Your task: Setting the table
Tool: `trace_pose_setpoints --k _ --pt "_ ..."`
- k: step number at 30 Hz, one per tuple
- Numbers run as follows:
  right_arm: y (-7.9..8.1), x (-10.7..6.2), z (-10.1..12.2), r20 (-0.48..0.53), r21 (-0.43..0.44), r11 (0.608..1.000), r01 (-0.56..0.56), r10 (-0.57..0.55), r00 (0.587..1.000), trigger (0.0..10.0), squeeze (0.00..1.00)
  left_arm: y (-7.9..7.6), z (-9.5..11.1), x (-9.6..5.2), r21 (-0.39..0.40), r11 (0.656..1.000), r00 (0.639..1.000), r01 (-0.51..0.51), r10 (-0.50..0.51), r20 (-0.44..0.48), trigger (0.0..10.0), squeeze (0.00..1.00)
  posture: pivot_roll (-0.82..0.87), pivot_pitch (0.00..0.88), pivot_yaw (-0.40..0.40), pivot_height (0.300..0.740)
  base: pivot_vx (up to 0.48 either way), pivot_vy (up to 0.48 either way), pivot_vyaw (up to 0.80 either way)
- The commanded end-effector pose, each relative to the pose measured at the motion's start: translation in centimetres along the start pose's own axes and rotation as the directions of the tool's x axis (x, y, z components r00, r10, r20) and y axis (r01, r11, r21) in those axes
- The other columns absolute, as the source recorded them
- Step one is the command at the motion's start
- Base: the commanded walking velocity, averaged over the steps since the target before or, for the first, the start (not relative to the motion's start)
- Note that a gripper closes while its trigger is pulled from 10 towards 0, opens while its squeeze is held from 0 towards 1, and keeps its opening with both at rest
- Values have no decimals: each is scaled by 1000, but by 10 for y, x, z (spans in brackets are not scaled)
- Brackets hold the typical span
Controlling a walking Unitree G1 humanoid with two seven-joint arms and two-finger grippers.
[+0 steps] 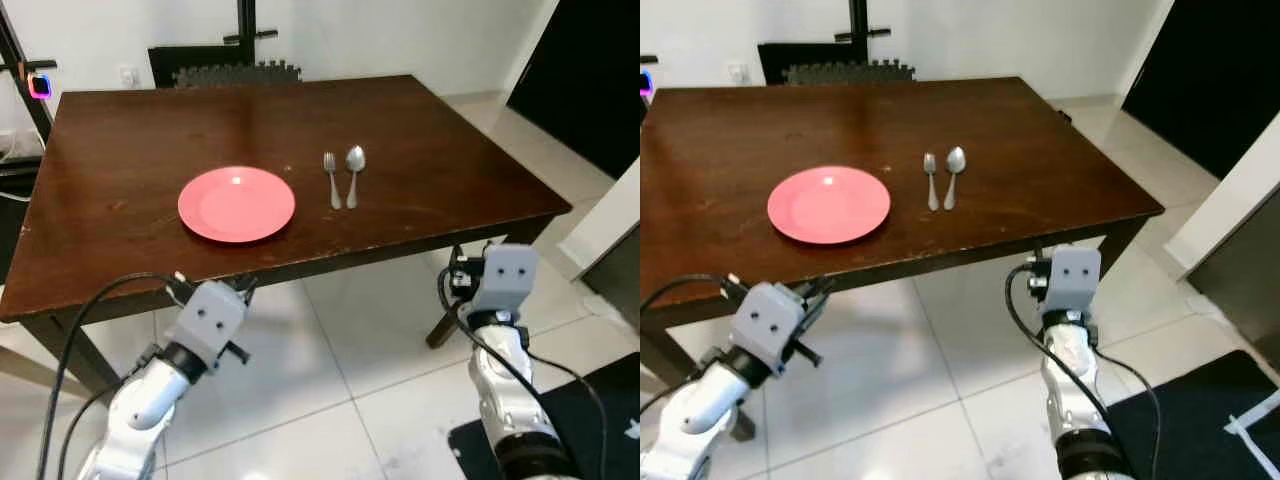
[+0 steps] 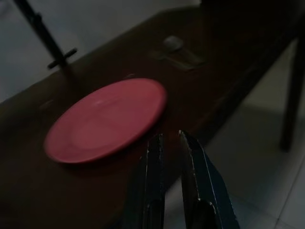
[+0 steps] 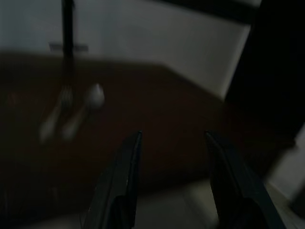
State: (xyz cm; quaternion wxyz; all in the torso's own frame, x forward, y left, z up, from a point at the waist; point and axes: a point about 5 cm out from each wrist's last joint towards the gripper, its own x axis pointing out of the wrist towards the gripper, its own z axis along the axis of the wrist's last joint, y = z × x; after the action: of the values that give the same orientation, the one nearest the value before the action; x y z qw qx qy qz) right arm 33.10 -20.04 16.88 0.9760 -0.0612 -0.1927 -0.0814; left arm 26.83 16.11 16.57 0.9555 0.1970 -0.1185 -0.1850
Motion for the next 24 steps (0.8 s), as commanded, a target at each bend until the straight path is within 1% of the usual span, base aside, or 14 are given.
trace_pose_setpoints --k 1,2,4,7,11,14,15,16,18,19,21,22,23,24 --pt "-8 13 26 98 4 999 32 -32 995 10000 0 3 13 4 -26 1000 999 -1 2 42 10000 0 71 68 37 740 375 0 0" --pt "-6 21 44 155 15 1000 17 -19 988 10000 0 11 18 8 -36 999 999 -18 19 49 10000 0 71 67 38 740 285 0 0" --pt "1 27 58 185 30 999 -30 24 982 10000 0 22 25 11 -44 999 998 -31 33 53 10000 0 73 67 39 740 0 0 0" --pt "10 24 58 167 39 996 -76 69 984 10000 0 33 31 11 -94 995 998 -43 46 31 10000 0 77 70 35 740 0 0 0" --pt "13 20 53 135 55 995 -80 72 988 10000 0 44 31 10 -174 984 999 -37 35 -18 10000 0 80 73 34 740 0 0 0" --pt "13 19 52 124 56 995 -80 72 990 10000 0 51 31 10 -124 992 999 -22 18 -39 10000 0 82 75 33 740 0 0 0" --pt "13 18 52 119 57 995 -80 73 990 10000 0 54 29 10 -86 996 998 3 -8 -67 10000 0 83 77 33 740 0 0 0" --pt "13 18 52 114 58 995 -78 71 991 10000 0 58 28 10 8 999 995 35 -34 -95 10000 0 82 78 34 740 0 0 0" --pt "13 18 52 114 58 995 -78 71 991 10000 0 58 28 10 8 999 995 35 -34 -95 10000 0 82 78 34 740 0 0 0" --pt "12 18 52 107 60 995 -77 70 992 10000 0 62 27 11 79 995 991 67 -57 -121 10000 0 82 78 34 740 0 0 0" --pt "11 17 53 98 59 995 -75 69 993 10000 0 70 26 11 232 963 983 135 -100 -153 10000 0 80 80 36 740 0 0 0" --pt "11 17 53 98 59 995 -75 69 993 10000 0 70 26 11 232 963 983 135 -100 -153 10000 0 80 80 36 740 0 0 0" --pt "11 17 53 89 60 995 -77 72 993 10000 0 76 24 9 378 898 967 224 -155 -205 10000 0 80 84 36 740 0 0 0" --pt "11 16 53 86 60 995 -78 73 994 10000 0 77 20 6 447 849 952 282 -188 -242 10000 0 80 84 36 740 0 0 0"
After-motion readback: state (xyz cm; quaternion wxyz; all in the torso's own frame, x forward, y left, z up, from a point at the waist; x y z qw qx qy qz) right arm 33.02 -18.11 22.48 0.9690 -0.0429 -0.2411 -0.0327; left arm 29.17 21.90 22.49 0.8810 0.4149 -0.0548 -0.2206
